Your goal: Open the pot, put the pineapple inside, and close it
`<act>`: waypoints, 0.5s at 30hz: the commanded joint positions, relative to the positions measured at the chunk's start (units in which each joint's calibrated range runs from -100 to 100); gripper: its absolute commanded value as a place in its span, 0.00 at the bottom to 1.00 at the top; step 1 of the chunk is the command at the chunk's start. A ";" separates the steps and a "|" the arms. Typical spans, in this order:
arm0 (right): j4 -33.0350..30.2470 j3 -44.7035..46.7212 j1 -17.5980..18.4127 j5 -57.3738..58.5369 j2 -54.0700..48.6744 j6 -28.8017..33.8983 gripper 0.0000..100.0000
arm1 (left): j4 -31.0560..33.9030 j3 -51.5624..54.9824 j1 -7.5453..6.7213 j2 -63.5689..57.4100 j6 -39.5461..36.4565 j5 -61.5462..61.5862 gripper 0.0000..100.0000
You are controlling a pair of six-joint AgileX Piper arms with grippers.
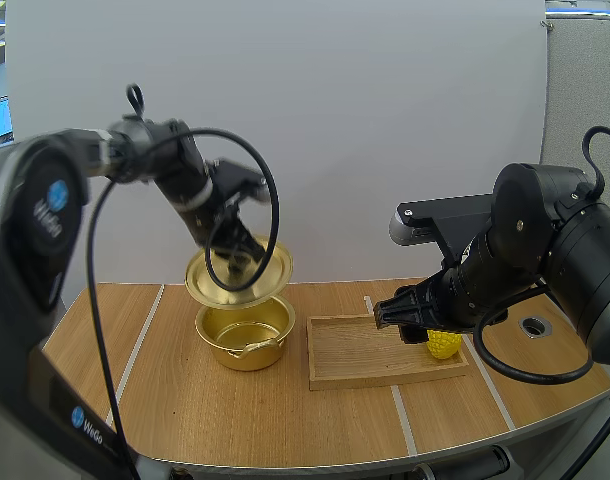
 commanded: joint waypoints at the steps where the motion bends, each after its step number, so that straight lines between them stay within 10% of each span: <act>1: -0.40 -0.58 -0.16 -0.48 -0.17 -0.23 1.00 | 0.93 -4.10 -0.11 -5.39 -0.99 1.30 0.00; 15: -0.40 -0.58 -0.16 -1.68 -0.17 -0.23 1.00 | 2.04 -33.53 -0.11 -16.27 -1.21 -0.94 0.00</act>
